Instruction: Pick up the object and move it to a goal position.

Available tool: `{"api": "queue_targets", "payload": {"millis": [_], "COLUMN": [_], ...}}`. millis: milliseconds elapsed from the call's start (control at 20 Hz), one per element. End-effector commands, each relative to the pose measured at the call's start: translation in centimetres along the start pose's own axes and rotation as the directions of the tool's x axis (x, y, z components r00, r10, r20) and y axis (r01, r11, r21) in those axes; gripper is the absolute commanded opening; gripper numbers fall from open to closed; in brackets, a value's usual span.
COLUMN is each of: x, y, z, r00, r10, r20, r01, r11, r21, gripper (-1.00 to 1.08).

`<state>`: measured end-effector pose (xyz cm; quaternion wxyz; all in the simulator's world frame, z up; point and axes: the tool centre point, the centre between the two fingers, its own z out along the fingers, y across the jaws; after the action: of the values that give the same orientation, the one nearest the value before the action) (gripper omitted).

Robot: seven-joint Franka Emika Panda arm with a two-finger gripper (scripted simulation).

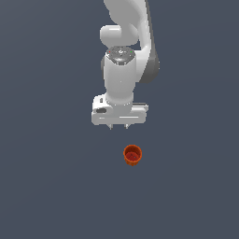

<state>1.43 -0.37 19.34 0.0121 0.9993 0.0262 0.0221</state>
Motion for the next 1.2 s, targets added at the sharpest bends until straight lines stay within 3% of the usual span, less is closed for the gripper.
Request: {"api": "queue_targets", "payload": {"millis": [0, 350, 700, 950, 1150], "x": [0.4, 1.1, 2.5, 3.6, 4.1], "y": [0.0, 0.1, 0.0, -0.1, -0.3], "z": [-0.4, -2.5, -7.5, -13.5, -19.6], "r00": [1.000, 0.998, 0.985, 0.958, 0.918], "r10": [-0.019, -0.050, -0.116, -0.191, -0.261], "r20": [-0.010, -0.046, -0.127, -0.216, -0.300], "r01": [0.019, 0.048, 0.107, 0.166, 0.215], "r11": [1.000, 0.998, 0.991, 0.978, 0.960], "r21": [-0.007, -0.028, -0.076, -0.129, -0.177], "gripper": [0.28, 0.28, 0.28, 0.28, 0.28]}}
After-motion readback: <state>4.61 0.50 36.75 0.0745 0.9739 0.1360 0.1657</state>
